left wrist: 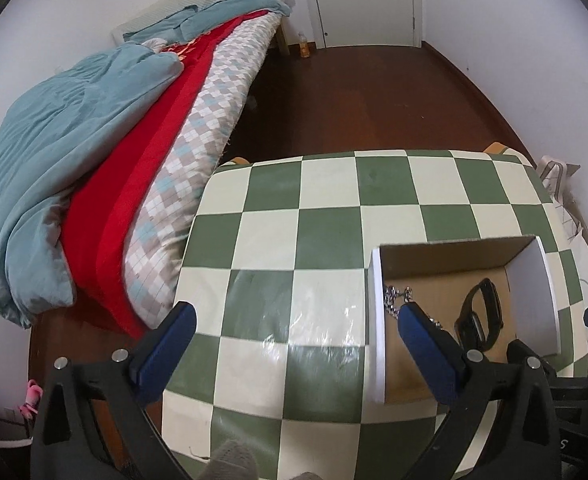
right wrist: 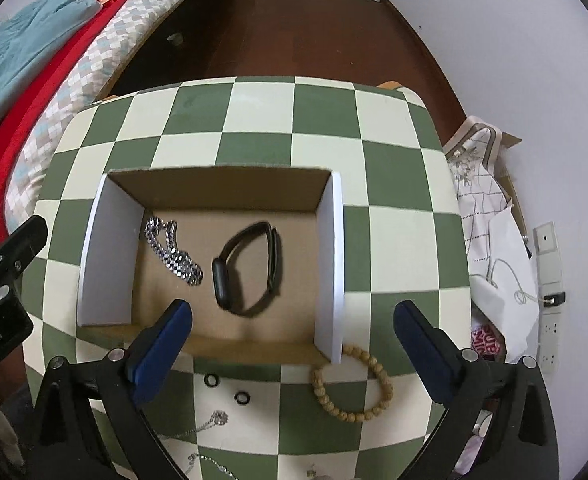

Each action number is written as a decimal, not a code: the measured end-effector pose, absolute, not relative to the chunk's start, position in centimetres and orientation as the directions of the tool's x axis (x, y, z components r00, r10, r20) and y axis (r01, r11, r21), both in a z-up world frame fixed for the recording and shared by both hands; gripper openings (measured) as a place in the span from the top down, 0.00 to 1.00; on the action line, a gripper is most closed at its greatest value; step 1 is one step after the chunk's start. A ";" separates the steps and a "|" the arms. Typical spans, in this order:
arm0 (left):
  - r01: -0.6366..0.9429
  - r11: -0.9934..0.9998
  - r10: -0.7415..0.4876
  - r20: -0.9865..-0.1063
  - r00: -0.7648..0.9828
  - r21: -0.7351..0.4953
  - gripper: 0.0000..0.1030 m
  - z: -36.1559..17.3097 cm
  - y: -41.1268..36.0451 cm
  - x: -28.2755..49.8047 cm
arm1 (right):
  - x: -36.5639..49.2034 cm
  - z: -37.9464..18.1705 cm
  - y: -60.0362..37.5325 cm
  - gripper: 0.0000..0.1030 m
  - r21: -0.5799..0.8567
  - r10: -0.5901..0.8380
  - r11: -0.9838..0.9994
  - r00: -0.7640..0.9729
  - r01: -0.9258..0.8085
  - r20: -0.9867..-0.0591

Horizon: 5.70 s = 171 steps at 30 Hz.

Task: Organize jewelry
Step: 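Lift both tools out of the box and back over the table, then grasp the wooden bead bracelet with the right tool while the left tool grasps a small silver piece, then lower the bead bracelet into the box with the right tool while the left tool drops its silver piece in, then withdraw both open tools from the box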

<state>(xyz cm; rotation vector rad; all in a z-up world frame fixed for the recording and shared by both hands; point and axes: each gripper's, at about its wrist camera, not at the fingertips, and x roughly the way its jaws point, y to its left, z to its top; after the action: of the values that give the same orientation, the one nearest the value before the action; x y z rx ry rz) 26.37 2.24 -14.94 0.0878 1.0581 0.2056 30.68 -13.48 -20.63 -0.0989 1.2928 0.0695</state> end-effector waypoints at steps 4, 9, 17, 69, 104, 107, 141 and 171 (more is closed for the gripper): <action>-0.136 0.977 0.211 -0.849 0.484 0.165 0.00 -14.3 2.2 25.0 | 29.3 -20.0 -13.7 0.01 -0.029 0.001 0.995 0.290 -0.100 -0.957; -0.134 0.978 0.207 -0.830 0.518 0.161 0.00 -12.5 1.8 23.3 | 27.4 -18.2 -14.2 0.01 -0.024 0.005 0.996 0.328 -0.083 -0.945; -0.129 0.980 0.196 -0.783 0.591 0.148 0.00 -8.7 1.4 19.7 | 23.9 -14.1 -15.4 0.01 -0.016 0.009 0.998 0.420 -0.055 -0.907; 0.184 0.983 -0.046 -0.930 0.365 0.023 0.93 -25.3 -9.6 16.5 | 22.3 -28.7 -24.6 0.71 0.044 0.035 0.999 0.262 0.029 -0.965; 0.171 0.970 -0.242 -0.787 0.568 -0.175 0.93 -7.4 -3.0 16.0 | 19.7 -12.3 -22.0 0.91 0.314 0.303 0.948 0.457 -0.053 -0.836; 0.189 0.966 -0.254 -0.760 0.598 -0.174 0.93 -5.1 -3.3 16.9 | 20.6 -10.1 -21.1 0.91 0.312 0.312 0.947 0.483 -0.083 -0.818; 0.041 0.994 -0.109 -0.932 0.346 -0.101 0.88 -16.0 -0.2 27.2 | 35.7 -19.2 -15.2 0.85 0.105 0.133 0.988 0.270 -0.115 -0.954; -0.116 0.989 0.141 -0.848 0.512 0.095 0.00 -13.4 2.3 21.6 | 27.0 -18.1 -16.0 0.00 0.007 0.030 0.998 0.334 -0.068 -0.942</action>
<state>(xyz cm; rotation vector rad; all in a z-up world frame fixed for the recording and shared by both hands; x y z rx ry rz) 21.57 2.34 -13.43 0.0274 1.0222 0.1545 27.00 -16.00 -18.15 -0.0355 1.2284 0.0637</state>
